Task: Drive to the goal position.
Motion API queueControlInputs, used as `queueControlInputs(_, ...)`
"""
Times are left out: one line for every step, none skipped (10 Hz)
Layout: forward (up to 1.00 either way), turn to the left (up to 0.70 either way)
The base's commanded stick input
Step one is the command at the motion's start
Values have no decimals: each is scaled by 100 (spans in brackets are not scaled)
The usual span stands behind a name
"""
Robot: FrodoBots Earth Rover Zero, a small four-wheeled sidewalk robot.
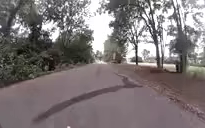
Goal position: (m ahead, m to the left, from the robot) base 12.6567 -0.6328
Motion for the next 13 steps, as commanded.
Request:
queueControlInputs(100,0)
queueControlInputs(100,1)
queueControlInputs(100,1)
queueControlInputs(100,1)
queueControlInputs(100,1)
queueControlInputs(100,1)
queueControlInputs(100,1)
queueControlInputs(100,0)
queueControlInputs(100,-1)
queueControlInputs(100,-2)
queueControlInputs(100,-3)
queueControlInputs(100,-4)
queueControlInputs(100,-6)
